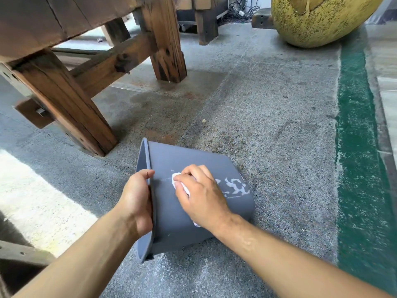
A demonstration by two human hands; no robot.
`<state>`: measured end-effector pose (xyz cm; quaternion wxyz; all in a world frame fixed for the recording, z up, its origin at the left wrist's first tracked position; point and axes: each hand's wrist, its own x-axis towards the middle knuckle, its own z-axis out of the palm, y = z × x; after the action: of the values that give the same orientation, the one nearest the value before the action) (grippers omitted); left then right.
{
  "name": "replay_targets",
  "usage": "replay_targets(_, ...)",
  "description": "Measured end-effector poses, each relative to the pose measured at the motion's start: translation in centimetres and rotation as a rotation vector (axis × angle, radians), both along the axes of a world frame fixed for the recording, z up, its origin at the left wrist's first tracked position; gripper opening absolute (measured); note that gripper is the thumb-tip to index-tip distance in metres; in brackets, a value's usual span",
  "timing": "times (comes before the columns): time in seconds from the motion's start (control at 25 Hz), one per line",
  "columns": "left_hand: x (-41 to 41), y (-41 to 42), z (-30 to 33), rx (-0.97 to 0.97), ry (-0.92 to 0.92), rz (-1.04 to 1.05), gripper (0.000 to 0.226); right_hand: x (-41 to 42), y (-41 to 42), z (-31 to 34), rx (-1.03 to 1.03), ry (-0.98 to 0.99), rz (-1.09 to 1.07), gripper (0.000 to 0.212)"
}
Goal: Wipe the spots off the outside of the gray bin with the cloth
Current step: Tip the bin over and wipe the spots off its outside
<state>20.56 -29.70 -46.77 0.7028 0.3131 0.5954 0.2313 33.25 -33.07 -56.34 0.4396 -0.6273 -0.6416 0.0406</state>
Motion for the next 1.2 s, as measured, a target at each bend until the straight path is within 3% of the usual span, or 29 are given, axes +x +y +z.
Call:
replay_targets(0.16,-0.3,0.2,-0.6,-0.042,0.063,0.021,0.058,3.4,-0.7,-3.1,-0.076,0.013,-0.129,0.015)
replay_targets(0.32,-0.5,0.3,-0.8,-0.035,0.08,0.034,0.056,8.7,-2.3,-6.2,-0.353,0.076,-0.351,0.018)
replay_targets(0.48,0.1,0.1,-0.4,-0.02,0.072,-0.006,0.056,12.4,-3.4,-6.8,-0.668,0.299,-0.615,0.022)
replay_targets(0.6,0.3,-0.3,0.2,-0.003,0.037,-0.019,0.056,12.9,-3.6,-5.3,-0.649,0.346,-0.694,0.02)
replay_targets(0.76,0.4,-0.4,0.6,-0.024,-0.001,0.026,0.067,9.0,-2.1,-0.3,-0.273,0.384,-0.402,0.012)
replay_targets(0.96,0.6,0.0,1.0,-0.058,-0.13,0.062,0.081,0.0,-1.0,3.0,0.156,0.195,0.063,0.01)
replay_targets(1.08,0.3,0.3,0.9,-0.064,-0.145,0.031,0.093,-2.1,0.1,3.0,0.105,0.15,0.129,0.014)
replay_targets(1.2,0.1,0.2,0.9,-0.053,-0.123,-0.006,0.089,-1.9,2.3,2.3,-0.044,0.123,0.072,0.02)
